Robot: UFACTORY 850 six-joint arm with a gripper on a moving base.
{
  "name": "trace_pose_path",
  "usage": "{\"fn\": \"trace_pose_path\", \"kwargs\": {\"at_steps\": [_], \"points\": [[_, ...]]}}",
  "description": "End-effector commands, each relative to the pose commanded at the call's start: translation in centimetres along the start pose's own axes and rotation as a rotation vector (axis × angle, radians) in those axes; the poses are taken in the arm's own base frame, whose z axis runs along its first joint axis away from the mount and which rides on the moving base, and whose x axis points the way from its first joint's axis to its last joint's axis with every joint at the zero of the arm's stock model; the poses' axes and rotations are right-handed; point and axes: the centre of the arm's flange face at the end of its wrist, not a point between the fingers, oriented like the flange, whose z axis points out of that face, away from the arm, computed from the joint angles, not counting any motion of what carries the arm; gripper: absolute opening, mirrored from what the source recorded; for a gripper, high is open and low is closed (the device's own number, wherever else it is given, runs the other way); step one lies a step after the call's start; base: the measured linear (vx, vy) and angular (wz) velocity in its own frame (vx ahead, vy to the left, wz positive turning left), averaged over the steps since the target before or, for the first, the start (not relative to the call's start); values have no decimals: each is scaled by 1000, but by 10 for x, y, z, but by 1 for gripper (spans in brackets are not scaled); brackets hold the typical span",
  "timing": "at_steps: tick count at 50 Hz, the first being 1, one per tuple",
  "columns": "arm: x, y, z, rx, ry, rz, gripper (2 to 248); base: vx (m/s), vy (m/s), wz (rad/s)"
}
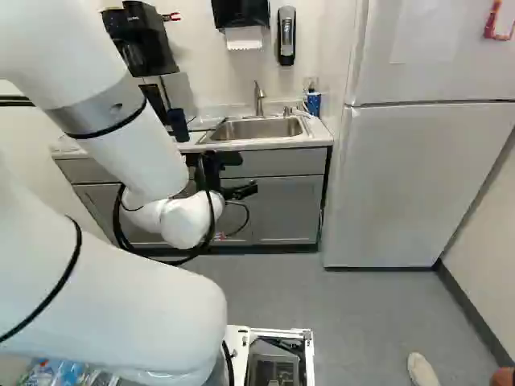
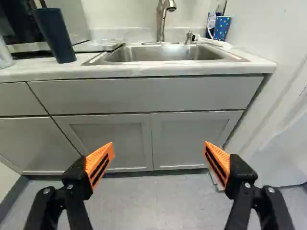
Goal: Rinse the cup and place it in the tray
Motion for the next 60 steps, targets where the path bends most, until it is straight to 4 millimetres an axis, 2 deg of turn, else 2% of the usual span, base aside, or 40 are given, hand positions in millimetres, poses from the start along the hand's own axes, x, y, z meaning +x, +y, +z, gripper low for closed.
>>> {"fn": "trace_pose_path", "kwargs": {"at_steps": [1, 60], "points": [[7, 1, 4, -3, 13, 1, 247, 0, 0, 0], [90, 9, 53, -26, 151, 7, 247, 0, 0, 0]]}}
